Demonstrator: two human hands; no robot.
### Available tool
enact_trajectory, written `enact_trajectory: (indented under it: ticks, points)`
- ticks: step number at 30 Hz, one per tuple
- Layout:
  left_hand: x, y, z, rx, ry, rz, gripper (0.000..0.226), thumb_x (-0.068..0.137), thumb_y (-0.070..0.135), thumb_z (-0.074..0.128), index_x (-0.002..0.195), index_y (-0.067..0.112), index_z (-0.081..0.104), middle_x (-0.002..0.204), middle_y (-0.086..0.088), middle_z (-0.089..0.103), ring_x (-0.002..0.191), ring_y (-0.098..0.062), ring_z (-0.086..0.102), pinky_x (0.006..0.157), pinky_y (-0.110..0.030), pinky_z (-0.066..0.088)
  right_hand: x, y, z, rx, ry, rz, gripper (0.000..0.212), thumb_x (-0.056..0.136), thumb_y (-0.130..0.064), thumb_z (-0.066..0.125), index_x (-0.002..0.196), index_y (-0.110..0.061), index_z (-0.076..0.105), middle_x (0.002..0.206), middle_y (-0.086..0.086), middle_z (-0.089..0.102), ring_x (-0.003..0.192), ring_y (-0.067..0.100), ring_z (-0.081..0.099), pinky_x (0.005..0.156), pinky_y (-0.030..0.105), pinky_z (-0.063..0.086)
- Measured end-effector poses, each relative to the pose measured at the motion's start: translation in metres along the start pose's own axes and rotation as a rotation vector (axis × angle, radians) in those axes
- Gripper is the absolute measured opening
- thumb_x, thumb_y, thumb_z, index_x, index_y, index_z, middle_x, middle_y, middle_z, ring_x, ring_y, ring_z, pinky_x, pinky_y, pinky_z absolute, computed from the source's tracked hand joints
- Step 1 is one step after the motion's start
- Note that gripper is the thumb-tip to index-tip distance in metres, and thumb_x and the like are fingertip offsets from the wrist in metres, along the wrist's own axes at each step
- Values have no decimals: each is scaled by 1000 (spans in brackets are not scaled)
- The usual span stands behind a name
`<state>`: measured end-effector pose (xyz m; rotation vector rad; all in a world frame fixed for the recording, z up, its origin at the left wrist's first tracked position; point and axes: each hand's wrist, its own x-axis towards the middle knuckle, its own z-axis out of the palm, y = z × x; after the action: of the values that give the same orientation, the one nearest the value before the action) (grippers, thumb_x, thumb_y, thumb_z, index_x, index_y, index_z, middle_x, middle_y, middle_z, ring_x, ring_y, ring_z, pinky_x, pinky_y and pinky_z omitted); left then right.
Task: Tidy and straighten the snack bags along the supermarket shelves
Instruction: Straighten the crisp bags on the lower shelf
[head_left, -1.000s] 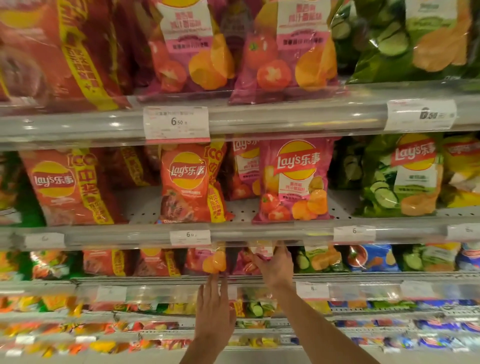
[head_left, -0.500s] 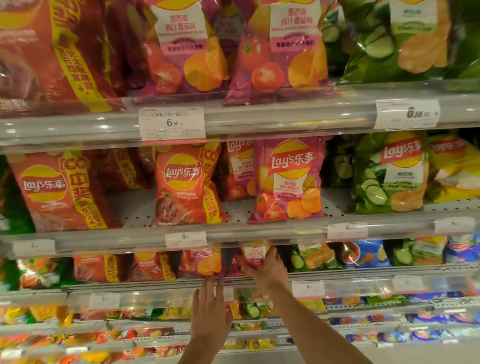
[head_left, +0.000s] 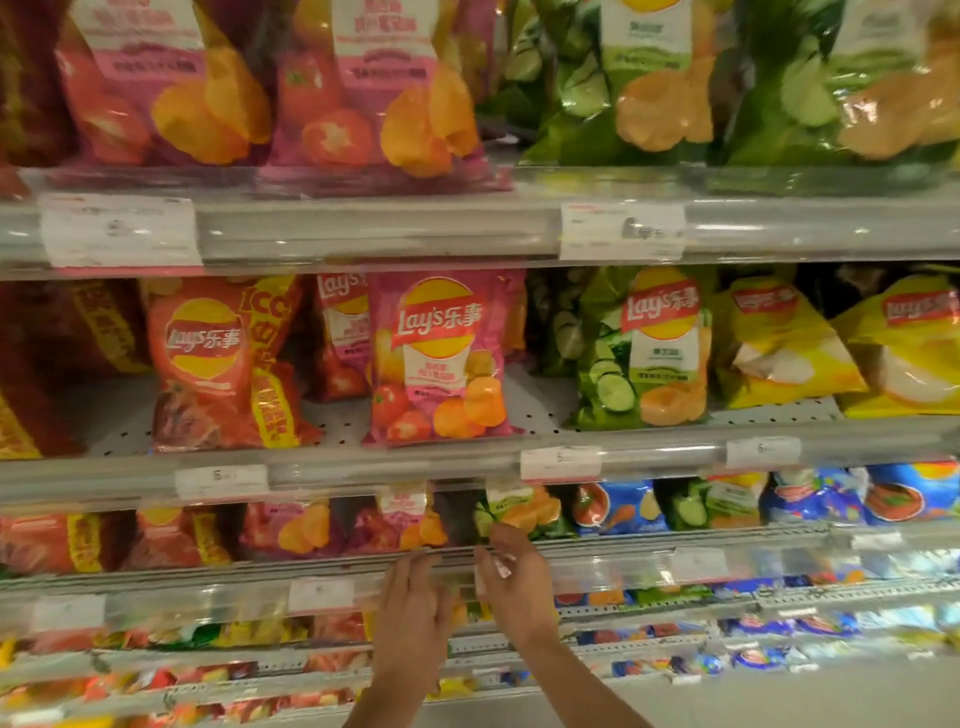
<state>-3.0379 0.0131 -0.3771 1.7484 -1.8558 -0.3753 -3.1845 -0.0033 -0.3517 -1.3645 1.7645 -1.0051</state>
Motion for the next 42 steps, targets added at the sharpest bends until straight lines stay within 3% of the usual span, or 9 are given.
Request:
enact_trajectory:
  ticks: [4,7,13,17,24,28,32,38,42]
  points:
    - [8,71,43,-136,-51,-61,32,93,18,59,126,17,59,126,1,53,120,-20,52,103,-33,43,5,46,-76,94,124,63,16,96,-17,68,112,-20,67,92,-17,71,81,-14,64,70,5,50]
    - [12,125,72,-208,-54,-127,36,94,21,59,129,17,58,130,0,54,122,-20,50,104,-35,43,13,81,-140,124,222,92,18,95,-11,68,98,-29,65,77,-20,69,75,-14,65,62,5,48]
    - [19,203,113,-303,5,-174,39,92,10,64,130,14,57,126,-7,56,116,-26,56,99,-42,47,35,138,-240,109,306,120,17,94,-10,69,110,-15,66,92,-3,72,84,14,70,82,43,59]
    - [17,228,126,-278,40,-267,44,92,12,64,134,8,52,128,-11,50,117,-30,53,101,-45,46,41,158,-275,90,334,70,20,93,-12,70,113,-15,67,92,-2,72,84,18,70,78,42,59]
    - [35,235,131,-320,70,-317,58,89,21,72,138,4,47,132,-14,50,122,-31,51,103,-38,42,61,166,-295,-21,319,15,49,88,-26,78,129,-12,57,119,5,60,111,23,57,93,38,49]
    - [58,228,136,-354,-32,-354,70,81,37,79,134,3,47,124,-16,54,116,-32,55,97,-41,48,82,161,-300,-30,160,50,79,80,-34,86,145,-11,45,135,4,52,128,20,48,110,41,45]
    - [78,222,142,-369,-97,-350,76,71,48,84,123,4,49,118,-13,58,115,-31,55,98,-44,48,99,155,-299,45,48,104,98,68,-44,92,146,-14,41,133,6,60,126,26,57,103,50,52]
    - [92,218,148,-480,-119,-296,93,64,42,90,137,9,43,134,-11,56,126,-28,53,108,-44,43,119,156,-294,20,83,108,88,63,-46,94,129,-20,43,124,3,65,117,25,64,99,47,54]
    - [99,211,153,-472,-153,-281,98,58,43,94,136,10,45,135,-9,57,126,-26,54,105,-43,46,125,156,-292,-66,84,102,94,63,-56,91,134,-22,39,126,2,67,117,24,65,97,47,55]
